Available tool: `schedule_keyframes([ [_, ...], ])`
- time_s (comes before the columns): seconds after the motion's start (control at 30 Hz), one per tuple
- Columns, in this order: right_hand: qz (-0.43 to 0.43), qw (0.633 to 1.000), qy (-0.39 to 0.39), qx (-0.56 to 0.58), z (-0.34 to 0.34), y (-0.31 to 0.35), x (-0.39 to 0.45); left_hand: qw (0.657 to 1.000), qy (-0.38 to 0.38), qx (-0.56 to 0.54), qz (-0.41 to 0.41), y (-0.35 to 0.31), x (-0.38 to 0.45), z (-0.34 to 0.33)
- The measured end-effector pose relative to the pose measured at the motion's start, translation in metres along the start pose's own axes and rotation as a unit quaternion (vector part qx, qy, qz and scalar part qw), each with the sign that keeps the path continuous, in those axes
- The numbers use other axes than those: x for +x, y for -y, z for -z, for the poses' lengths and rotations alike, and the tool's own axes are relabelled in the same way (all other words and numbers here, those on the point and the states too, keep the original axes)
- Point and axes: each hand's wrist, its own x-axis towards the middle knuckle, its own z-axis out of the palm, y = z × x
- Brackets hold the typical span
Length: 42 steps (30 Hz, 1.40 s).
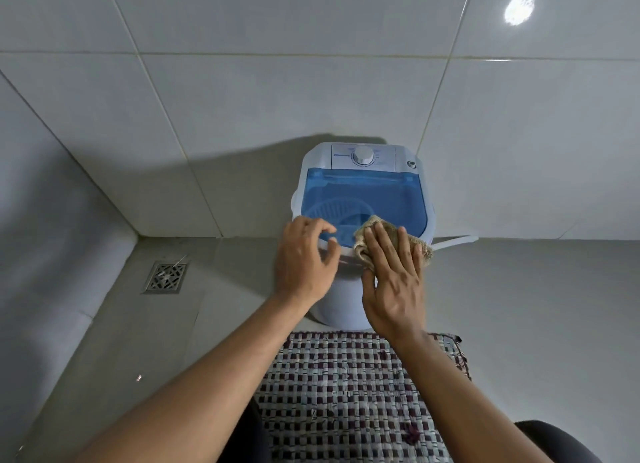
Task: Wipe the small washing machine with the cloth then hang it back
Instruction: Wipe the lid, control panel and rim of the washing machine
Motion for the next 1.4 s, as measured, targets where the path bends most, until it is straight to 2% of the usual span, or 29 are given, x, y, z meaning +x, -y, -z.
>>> schedule_keyframes([
  [0.07, 0.045, 0.999, 0.022, -0.014, 0.000, 0.002, 0.003, 0.998, -0.045, -0.002, 0.038, 0.018, -0.010, 0.004],
  [0.13, 0.091, 0.994, 0.057, -0.024, -0.002, 0.006, 0.009, 0.997, -0.059, -0.027, 0.051, 0.028, -0.022, 0.005],
  [0.23, 0.151, 0.981, 0.118, -0.032, -0.005, 0.017, 0.028, 0.997, -0.040, -0.060, 0.042, 0.033, -0.039, 0.002],
  [0.37, 0.206, 0.956, 0.204, -0.037, -0.008, 0.039, 0.060, 0.995, -0.012, -0.017, 0.097, 0.040, -0.044, 0.001],
  [0.47, 0.208, 0.945, 0.249, -0.047, -0.013, 0.050, 0.090, 0.996, 0.020, -0.028, 0.082, 0.038, -0.048, 0.007],
  [0.63, 0.172, 0.940, 0.282, -0.087, -0.016, 0.049, 0.131, 1.000, 0.006, 0.000, 0.031, 0.036, -0.043, 0.012],
  [0.73, 0.128, 0.947, 0.278, -0.098, -0.010, 0.036, 0.144, 0.999, 0.039, 0.004, -0.032, 0.031, -0.039, 0.010],
  [0.8, 0.095, 0.954, 0.266, -0.100, -0.001, 0.022, 0.146, 0.998, 0.052, -0.007, -0.043, 0.030, -0.038, 0.009],
  [0.97, 0.029, 0.968, 0.232, -0.086, 0.022, -0.006, 0.133, 0.997, 0.067, 0.029, -0.016, 0.026, -0.031, 0.016],
  [1.13, 0.019, 0.979, 0.161, -0.127, 0.046, -0.016, 0.099, 0.993, 0.108, 0.044, 0.021, 0.016, -0.029, 0.025],
  [1.23, -0.027, 0.985, 0.116, -0.122, 0.059, -0.018, 0.083, 0.991, 0.115, 0.059, 0.033, 0.012, -0.021, 0.030],
  [1.33, -0.098, 0.991, 0.083, -0.024, 0.073, -0.017, 0.082, 0.993, 0.100, 0.041, 0.055, 0.000, -0.008, 0.035],
  [1.4, -0.143, 0.980, 0.065, 0.122, 0.084, -0.011, 0.082, 0.989, 0.091, -0.072, 0.096, -0.014, 0.002, 0.038],
])
